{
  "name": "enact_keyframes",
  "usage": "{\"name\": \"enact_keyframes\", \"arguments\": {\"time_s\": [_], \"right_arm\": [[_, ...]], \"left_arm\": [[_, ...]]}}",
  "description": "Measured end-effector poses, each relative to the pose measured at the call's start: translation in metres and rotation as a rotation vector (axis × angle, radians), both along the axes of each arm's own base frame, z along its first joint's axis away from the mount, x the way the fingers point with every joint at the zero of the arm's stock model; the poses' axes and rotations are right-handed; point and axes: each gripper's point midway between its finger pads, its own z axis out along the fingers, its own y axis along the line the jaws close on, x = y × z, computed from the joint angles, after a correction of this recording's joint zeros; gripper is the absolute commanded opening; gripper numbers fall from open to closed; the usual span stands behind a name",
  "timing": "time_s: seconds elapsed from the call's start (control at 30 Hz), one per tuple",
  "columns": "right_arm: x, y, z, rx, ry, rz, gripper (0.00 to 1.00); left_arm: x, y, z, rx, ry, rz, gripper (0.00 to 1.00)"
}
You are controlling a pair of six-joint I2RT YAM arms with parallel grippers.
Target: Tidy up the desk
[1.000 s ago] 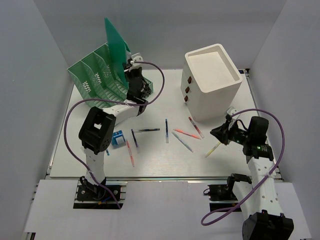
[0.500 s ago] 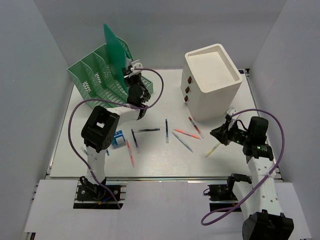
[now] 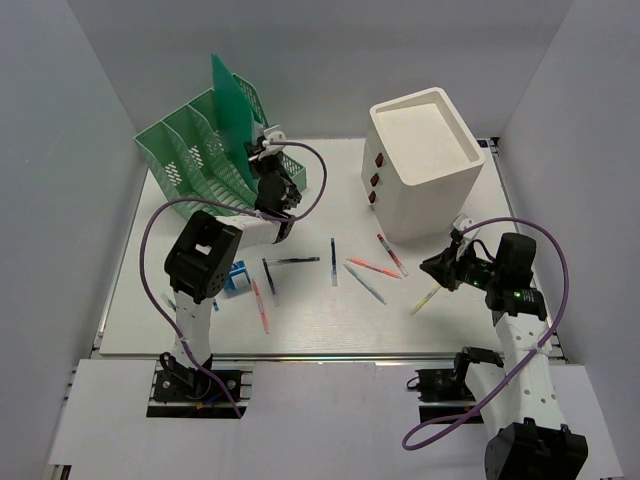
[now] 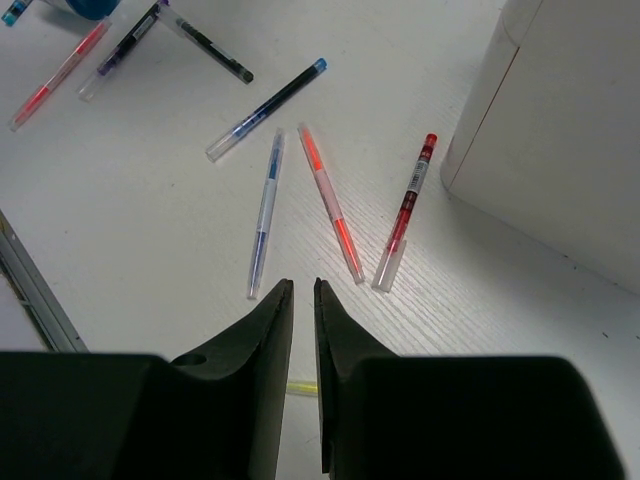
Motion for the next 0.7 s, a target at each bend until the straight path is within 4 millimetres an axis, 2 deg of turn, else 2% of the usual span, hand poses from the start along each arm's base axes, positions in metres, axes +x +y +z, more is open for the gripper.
{"name": "enact_keyframes", "arguments": {"time_s": [0.07,0.17,0.27,0.3,0.4,0.53,0.57,0.7], "right_arm": [[0.0,0.0,0.0,0.0,-0.001,0.0,0.2],[0.0,0.0,0.0,0.0,0.0,0.0,0.2],[0.0,0.0,0.0,0.0,0.0,0.0,0.2],[0.0,0.0,0.0,0.0,0.0,0.0,0.2],[0.0,0.0,0.001,0.0,-0.003,0.0,0.22],[-0.001,0.0,0.003,-0.001,-0.012,-0.001,0.33],[-0.001,0.0,0.003,0.0,-0.014,-0.001,0.41],[-0.002,0.0,0.006,0.0,-0.024,-0.002,0.54]], "left_arm": [[-0.002,0.002,-0.008,0.006,0.019,0.006,0.15],[-0.005,0.005,-0.02,0.009,0.048,0.02,0.48],[-0.007,0.007,-0.025,-0.001,0.052,0.026,0.59],[-0.007,0.007,-0.025,-0.007,0.05,0.026,0.68],[-0.007,0.005,-0.026,-0.023,0.056,0.017,0.81],[-0.008,0.001,-0.021,-0.044,0.08,-0.008,0.91],[-0.009,-0.001,-0.017,-0.05,0.088,-0.017,0.92],[-0.02,-0.007,0.011,-0.096,0.102,-0.079,0.88]]}}
